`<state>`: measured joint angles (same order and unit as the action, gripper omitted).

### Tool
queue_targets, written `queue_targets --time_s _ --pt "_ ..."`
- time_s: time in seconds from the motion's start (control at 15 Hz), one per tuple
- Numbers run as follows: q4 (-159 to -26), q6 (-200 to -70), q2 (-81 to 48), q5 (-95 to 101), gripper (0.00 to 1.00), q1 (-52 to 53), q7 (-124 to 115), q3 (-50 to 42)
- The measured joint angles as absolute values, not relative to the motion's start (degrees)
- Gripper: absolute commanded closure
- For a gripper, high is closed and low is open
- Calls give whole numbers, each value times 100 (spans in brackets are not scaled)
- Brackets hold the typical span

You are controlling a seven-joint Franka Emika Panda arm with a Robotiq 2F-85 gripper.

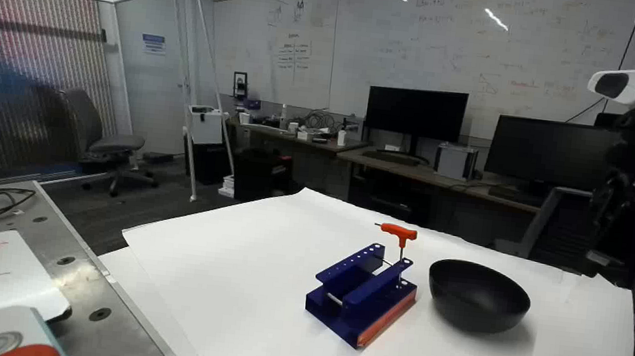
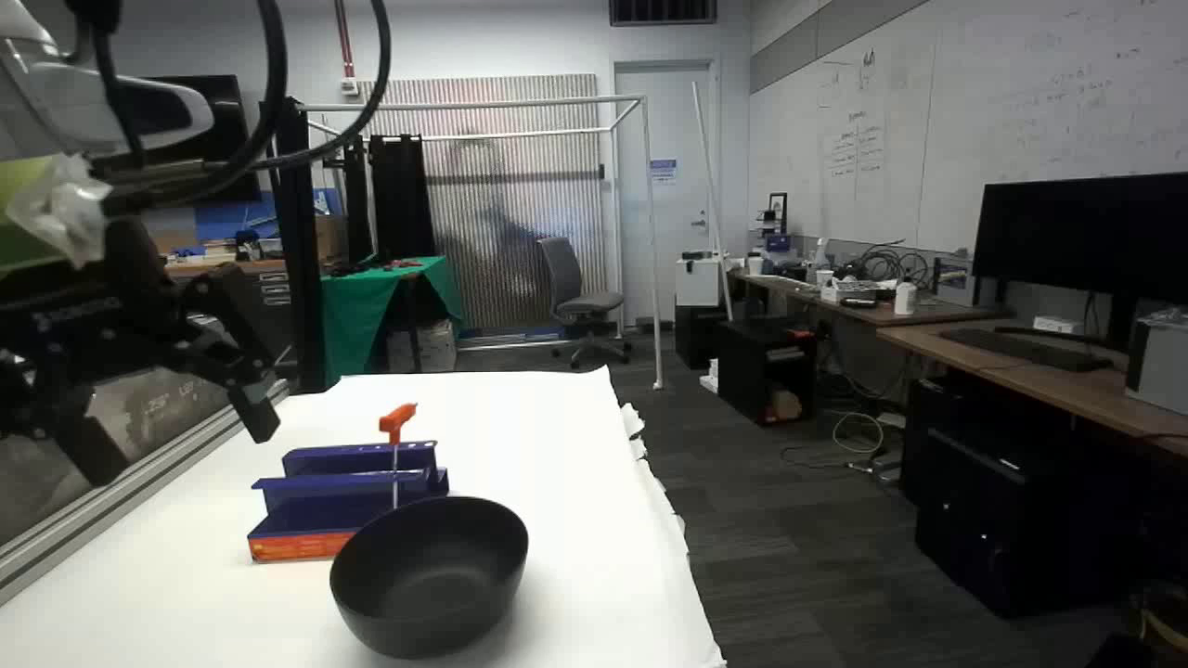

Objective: Put the red object in the bowl

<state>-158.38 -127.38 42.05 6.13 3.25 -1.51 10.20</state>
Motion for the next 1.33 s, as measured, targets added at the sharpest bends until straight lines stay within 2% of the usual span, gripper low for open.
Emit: queue_targets --time_s 0.67,1.07,1.33 --pt "-15623 -12744 3932 689 0 323 -324 1146" --pt "-14181 -12748 2057 1323 0 -89 -1124 1821" --pt "-13074 -12746 694 2001 0 -103 -1619 1771"
